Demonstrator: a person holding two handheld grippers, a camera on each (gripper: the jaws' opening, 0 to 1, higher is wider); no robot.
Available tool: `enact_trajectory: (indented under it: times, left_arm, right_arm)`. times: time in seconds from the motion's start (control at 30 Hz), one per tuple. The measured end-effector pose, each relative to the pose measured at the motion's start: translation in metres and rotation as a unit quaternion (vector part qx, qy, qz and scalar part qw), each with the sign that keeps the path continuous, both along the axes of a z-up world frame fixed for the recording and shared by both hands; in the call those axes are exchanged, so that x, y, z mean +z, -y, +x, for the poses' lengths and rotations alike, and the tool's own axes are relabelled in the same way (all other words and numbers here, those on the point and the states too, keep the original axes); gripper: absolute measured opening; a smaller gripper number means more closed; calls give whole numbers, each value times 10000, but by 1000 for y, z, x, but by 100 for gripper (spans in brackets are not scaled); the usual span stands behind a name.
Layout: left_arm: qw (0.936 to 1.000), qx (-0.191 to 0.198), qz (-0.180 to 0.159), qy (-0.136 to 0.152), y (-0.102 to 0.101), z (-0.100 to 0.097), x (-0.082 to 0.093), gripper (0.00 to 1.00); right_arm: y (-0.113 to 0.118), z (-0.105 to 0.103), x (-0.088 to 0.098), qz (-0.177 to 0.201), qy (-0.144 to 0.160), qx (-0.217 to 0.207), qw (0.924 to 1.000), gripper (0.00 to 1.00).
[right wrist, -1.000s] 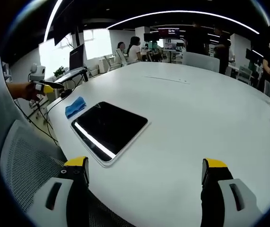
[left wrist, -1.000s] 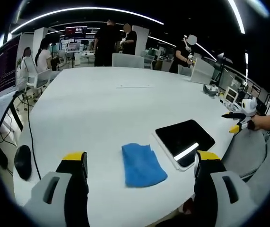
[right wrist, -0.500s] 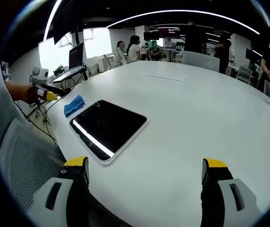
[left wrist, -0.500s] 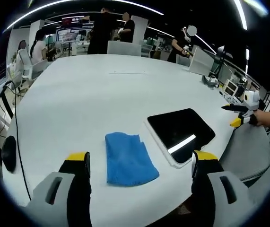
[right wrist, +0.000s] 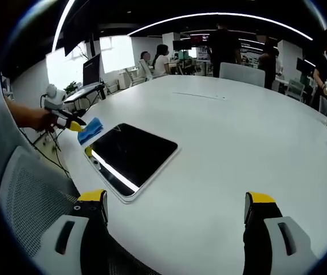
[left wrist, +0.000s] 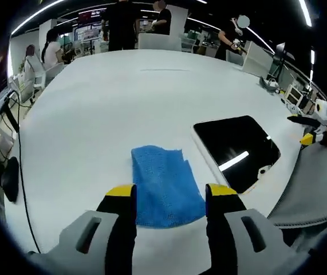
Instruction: Wipe the mirror surface with the cleaning cloth until all visible marks leave the cleaned area.
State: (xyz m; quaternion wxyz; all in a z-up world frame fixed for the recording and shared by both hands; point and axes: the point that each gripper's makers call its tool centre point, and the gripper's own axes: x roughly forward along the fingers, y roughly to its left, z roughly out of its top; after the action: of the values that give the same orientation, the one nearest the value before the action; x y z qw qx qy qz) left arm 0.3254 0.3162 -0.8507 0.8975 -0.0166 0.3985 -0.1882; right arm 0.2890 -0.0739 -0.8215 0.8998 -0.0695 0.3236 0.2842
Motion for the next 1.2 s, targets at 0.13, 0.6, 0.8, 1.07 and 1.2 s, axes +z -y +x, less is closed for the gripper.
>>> enact_trajectory:
  times: [0.13, 0.6, 0.8, 1.07, 1.2]
  left_arm:
    - [9986, -69, 497, -181, -2, 4, -20, 37]
    - [9890, -329, 1428, 205, -11, 11, -16, 4]
    - [9931, -166, 1159, 78, -12, 12, -16, 5]
    - [9958, -105, 878, -246, -12, 11, -17, 4]
    - [9943, -61, 1037, -254, -11, 11, -17, 4]
  right_arm:
    - [0, 0, -1, 7, -14, -11, 10000, 98]
    - [0, -1, -3, 19, -82, -33, 10000, 98]
    - [0, -1, -4, 41, -98, -25, 9999, 98]
    - [-1, -2, -5, 33, -121, 15, 9999, 98]
    - [-1, -1, -5, 35, -117, 5, 9999, 98]
